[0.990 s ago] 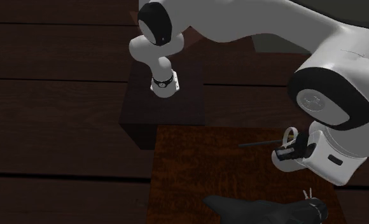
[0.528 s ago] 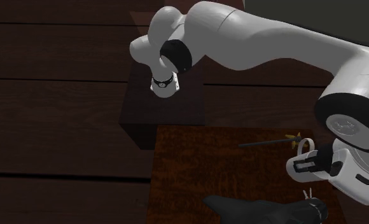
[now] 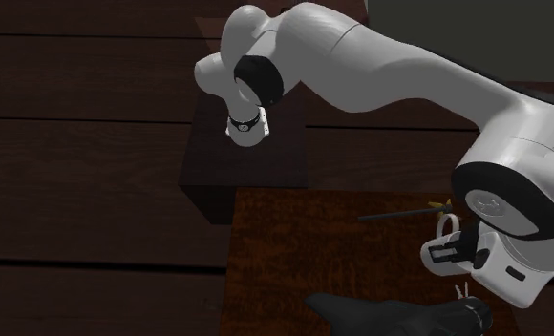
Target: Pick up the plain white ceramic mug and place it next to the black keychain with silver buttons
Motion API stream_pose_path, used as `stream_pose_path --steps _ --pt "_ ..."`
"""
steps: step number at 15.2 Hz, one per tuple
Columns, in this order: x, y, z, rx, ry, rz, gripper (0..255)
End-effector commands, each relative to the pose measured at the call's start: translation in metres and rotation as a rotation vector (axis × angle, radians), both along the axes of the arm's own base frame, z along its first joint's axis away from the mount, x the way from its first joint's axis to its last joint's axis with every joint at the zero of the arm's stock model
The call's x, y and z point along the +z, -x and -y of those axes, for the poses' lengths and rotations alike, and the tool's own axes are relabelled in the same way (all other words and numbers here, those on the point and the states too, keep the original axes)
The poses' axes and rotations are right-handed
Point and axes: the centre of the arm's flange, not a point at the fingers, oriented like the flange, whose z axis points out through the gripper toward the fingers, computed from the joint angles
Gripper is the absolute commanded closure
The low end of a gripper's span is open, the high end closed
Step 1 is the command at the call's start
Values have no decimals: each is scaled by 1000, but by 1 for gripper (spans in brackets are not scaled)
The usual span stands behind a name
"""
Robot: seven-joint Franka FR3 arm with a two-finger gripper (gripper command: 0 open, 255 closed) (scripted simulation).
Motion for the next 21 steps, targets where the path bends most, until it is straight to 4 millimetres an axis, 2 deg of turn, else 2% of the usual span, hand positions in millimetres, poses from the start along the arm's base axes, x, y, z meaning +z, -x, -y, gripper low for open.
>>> stream_pose_path --steps 1,19,21 --pt "-11 0 1 0 0 0 255" --pt "-107 0 1 0 0 0 255" --pt "-107 0 1 0 0 0 255"
